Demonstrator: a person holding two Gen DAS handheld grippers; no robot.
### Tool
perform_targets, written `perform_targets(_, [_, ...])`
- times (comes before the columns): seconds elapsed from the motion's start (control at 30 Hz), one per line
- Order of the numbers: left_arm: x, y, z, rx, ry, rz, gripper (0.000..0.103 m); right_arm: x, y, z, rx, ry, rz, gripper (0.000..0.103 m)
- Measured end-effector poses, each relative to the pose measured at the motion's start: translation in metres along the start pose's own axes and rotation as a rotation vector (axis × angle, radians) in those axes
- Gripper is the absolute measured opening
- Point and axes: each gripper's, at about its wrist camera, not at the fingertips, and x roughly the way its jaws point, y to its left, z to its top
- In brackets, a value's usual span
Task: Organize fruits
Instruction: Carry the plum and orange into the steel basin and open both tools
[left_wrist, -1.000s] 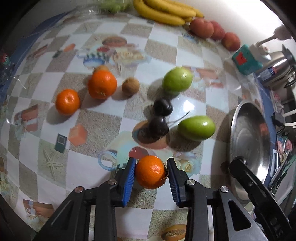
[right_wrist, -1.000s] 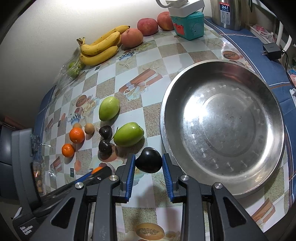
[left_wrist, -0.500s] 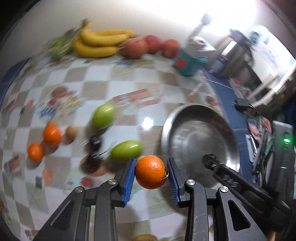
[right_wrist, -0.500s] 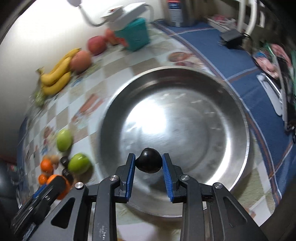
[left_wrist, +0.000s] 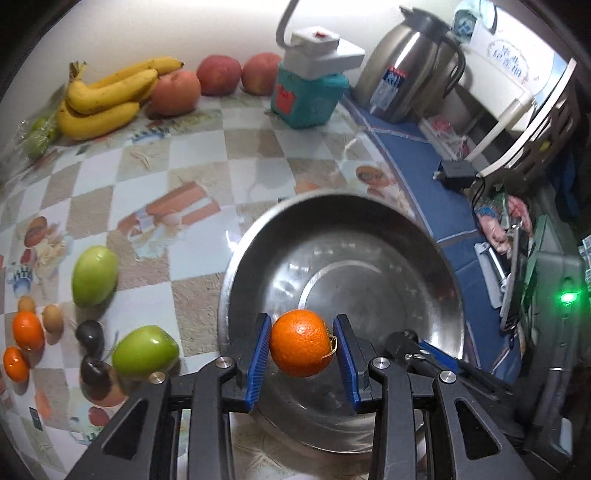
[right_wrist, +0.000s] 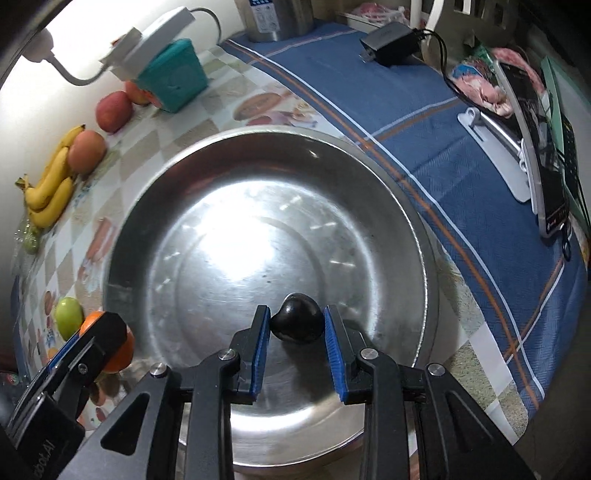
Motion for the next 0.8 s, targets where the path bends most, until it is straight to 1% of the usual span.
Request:
perform_targets(0.07, [0.008, 0.001, -0.002, 0.006, 0.019, 0.017, 0.037, 0.001, -0.002, -0.001, 0.003, 0.003, -0.011, 0.031])
perform_targets(0.17, [0.016, 0.005, -0.005, -0.006, 0.039, 0.024, 0.037, 0.003, -0.002, -0.001, 0.000, 0.007, -0.015, 0.031])
perform_targets(0.47, [0.014, 0.000, -0.007, 0.012, 0.033, 0.030, 0.039, 0.000, -0.002, -0.004, -0.019, -0.001, -0.035, 0.032])
perform_targets(0.53, [0.013, 0.000, -0.007, 0.010, 0.033, 0.024, 0.040, 0.000, 0.001, -0.003, -0.021, -0.009, -0.041, 0.034])
perform_targets(0.6, [0.010, 0.000, -0.006, 0.009, 0.025, 0.021, 0.041, -0.002, 0.003, -0.002, -0.025, -0.019, -0.042, 0.040])
perform_targets(0.73, [-0.001, 0.001, -0.004, 0.005, 0.006, 0.010, 0.044, -0.005, 0.006, 0.000, -0.035, -0.038, -0.043, 0.041])
perform_targets(0.77, [-0.003, 0.002, -0.004, 0.002, 0.004, 0.014, 0.044, -0.006, 0.006, 0.000, -0.038, -0.042, -0.044, 0.043])
perform_targets(0.8, [-0.006, 0.004, -0.003, -0.003, 0.003, 0.017, 0.046, -0.007, 0.007, 0.000, -0.041, -0.047, -0.044, 0.047])
